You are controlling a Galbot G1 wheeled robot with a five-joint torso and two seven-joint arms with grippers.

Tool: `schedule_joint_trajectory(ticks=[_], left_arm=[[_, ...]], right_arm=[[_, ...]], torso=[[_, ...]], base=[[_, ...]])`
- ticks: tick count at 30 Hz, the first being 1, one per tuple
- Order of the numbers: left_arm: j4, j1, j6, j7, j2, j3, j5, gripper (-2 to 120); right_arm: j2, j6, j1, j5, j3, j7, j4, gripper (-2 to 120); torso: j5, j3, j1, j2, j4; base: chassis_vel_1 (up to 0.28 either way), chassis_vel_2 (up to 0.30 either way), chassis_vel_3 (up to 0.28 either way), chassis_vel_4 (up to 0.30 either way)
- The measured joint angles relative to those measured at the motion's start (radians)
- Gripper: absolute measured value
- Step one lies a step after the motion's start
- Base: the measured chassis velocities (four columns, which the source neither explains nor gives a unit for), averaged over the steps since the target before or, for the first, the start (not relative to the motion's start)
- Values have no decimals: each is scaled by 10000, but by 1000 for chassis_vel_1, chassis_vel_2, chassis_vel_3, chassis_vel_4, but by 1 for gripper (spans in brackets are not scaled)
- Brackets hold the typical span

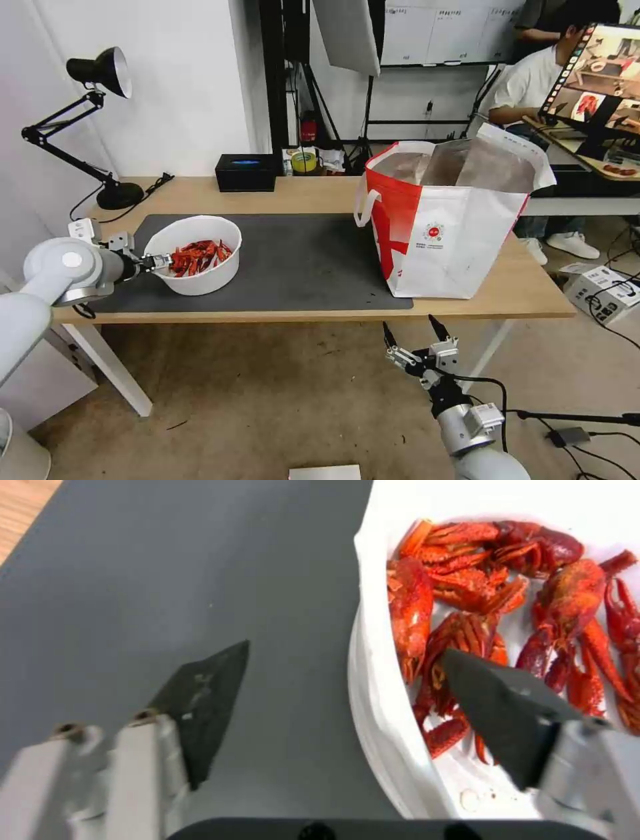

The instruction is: Pick up the trash from the table and place it into the takeout bag.

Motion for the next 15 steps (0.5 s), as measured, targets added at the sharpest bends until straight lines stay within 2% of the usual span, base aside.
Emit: schedule_joint_trajectory(ticks=[1, 4, 5, 8, 9, 12, 13, 15], left_arm=[[0, 0, 0, 0, 0, 0, 0, 74], [-37, 19, -1, -7, -4, -18, -40, 60], [-37, 19, -1, -7, -4, -18, -40, 60], [-94, 77, 8, 1, -9, -72, -54, 45], [-94, 77, 8, 1, -9, -72, -54, 45], [-121, 126, 15, 12, -13, -109, -58, 31], [-121, 126, 15, 12, -13, -109, -58, 31], [-142, 173, 17, 13, -14, -114, -41, 20]], right_arm=[[0, 0, 0, 0, 0, 0, 0, 100], [0, 0, 0, 0, 0, 0, 0, 100], [0, 0, 0, 0, 0, 0, 0, 100], [0, 0, 0, 0, 0, 0, 0, 100], [0, 0, 0, 0, 0, 0, 0, 100], [0, 0, 0, 0, 0, 0, 0, 100], [0, 0, 0, 0, 0, 0, 0, 100], [0, 0, 0, 0, 0, 0, 0, 100]], torso=[[0, 0, 0, 0, 0], [-2, 0, 0, 0, 0], [-2, 0, 0, 0, 0], [-3, 1, 0, 0, -1], [-3, 1, 0, 0, -1], [-3, 1, 0, 0, 0], [-3, 1, 0, 0, 0], [-1, 1, -1, -1, 0]], base=[[0, 0, 0, 0], [0, 0, 0, 0], [0, 0, 0, 0], [0, 0, 0, 0], [0, 0, 0, 0], [0, 0, 0, 0], [0, 0, 0, 0], [0, 0, 0, 0]])
